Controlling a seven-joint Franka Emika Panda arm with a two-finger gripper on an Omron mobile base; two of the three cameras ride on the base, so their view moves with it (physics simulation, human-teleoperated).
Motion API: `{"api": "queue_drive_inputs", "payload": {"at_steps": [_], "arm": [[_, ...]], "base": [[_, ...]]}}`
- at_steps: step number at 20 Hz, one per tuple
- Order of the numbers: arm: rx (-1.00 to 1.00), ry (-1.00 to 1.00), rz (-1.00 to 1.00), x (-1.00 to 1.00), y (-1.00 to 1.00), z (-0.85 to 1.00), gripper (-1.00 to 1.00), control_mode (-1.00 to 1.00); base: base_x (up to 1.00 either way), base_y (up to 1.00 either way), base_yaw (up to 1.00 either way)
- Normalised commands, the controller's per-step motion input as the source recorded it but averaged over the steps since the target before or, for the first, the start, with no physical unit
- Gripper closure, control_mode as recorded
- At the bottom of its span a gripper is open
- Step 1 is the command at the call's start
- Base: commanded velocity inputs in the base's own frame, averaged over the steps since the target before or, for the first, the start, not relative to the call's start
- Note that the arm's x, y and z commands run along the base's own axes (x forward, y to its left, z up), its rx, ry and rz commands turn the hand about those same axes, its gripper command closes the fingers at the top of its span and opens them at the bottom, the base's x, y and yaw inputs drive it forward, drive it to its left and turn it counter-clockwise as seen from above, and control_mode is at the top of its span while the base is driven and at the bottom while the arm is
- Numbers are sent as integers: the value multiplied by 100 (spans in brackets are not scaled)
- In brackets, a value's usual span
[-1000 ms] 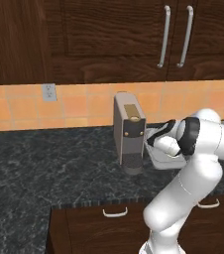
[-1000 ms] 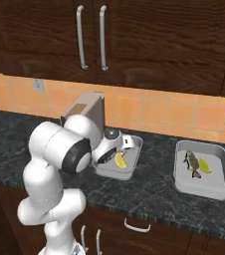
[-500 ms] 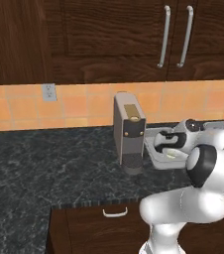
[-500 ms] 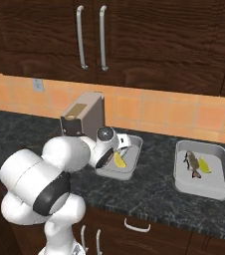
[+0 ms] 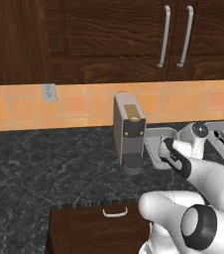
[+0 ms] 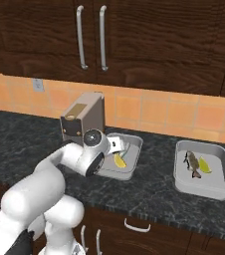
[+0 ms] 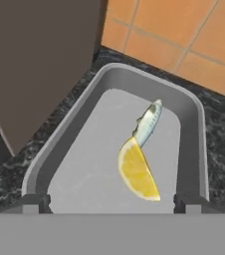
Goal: Place one lemon wedge and one fish in each tupperware on the nearby counter, to pack two identical lunches.
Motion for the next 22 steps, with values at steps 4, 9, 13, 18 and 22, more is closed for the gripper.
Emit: {"api": "queue_drive_inputs", "payload": {"at_steps": [4, 9, 13, 18, 22], "arm": [[-4, -30, 0, -40, -37, 7, -100, -100], [0, -15, 0, -35, -63, 2, -100, -100], [0, 0, 0, -12, -56, 0, -100, -100], [-1, 0, 0, -18, -58, 0, -100, -100], [-2, 0, 3, -39, -61, 0, -100, -100]], "base": [[0, 0, 0], [0, 0, 0], [0, 0, 0], [0, 0, 0], [0, 0, 0]]}}
